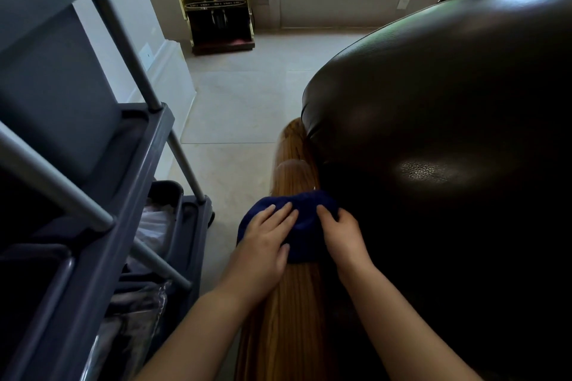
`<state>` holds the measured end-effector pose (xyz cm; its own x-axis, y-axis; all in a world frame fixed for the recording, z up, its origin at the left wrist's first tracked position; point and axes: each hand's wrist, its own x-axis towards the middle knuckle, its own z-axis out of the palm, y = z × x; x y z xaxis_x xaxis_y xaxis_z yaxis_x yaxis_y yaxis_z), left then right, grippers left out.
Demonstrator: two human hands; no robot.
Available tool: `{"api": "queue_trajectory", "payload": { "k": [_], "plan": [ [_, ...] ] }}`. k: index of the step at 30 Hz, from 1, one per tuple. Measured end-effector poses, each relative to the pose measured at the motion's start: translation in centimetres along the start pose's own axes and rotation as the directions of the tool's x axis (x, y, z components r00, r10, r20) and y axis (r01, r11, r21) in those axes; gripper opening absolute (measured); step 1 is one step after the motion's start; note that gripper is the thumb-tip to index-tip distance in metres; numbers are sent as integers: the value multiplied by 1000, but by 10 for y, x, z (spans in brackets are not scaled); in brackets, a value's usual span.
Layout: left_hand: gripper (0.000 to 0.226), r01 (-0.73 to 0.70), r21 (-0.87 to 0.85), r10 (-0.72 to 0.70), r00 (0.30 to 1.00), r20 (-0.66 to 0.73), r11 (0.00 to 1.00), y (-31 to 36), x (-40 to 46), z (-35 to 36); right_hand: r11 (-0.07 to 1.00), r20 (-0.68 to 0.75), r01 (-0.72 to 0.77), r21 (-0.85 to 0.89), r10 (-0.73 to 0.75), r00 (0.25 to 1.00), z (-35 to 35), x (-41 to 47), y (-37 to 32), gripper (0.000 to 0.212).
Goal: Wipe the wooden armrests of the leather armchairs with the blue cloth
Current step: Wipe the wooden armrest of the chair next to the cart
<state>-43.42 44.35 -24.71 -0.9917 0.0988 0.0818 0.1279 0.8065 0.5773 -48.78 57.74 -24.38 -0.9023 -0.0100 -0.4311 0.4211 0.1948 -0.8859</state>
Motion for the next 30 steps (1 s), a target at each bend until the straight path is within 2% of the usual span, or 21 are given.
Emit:
{"api": "queue_trajectory", "payload": {
  "k": [4,7,9,14,17,22,25,27,30],
  "plan": [
    [55,95,-129,-94,995,17,987,1,-3,9,946,9,262,-189,-265,964,10,-4,5,63],
    [58,227,-175,-239,970,-49,958,5,5,17,824,118,446,-349,-434,893,10,3,9,66],
    [60,275,-194,-296,951,-89,942,6,12,21,736,189,519,-436,-489,852,10,12,7,66],
    [61,303,-164,-325,937,-131,939,8,10,24,601,333,600,-528,-503,797,7,28,-5,51],
    [61,320,-148,-339,931,-135,936,11,10,24,524,371,634,-568,-524,766,7,40,-18,49],
    [62,341,-113,-354,926,-134,933,13,8,26,608,335,571,-551,-466,819,26,65,-39,63],
    [64,361,-121,-375,918,-127,925,12,10,29,555,345,552,-622,-439,830,44,86,-49,66],
    [65,378,-128,-393,911,-124,917,10,12,32,496,363,562,-662,-443,820,56,100,-57,64],
    [66,386,-146,-404,907,-121,911,9,15,35,287,480,632,-720,-451,752,69,118,-63,56]
  ]
}}
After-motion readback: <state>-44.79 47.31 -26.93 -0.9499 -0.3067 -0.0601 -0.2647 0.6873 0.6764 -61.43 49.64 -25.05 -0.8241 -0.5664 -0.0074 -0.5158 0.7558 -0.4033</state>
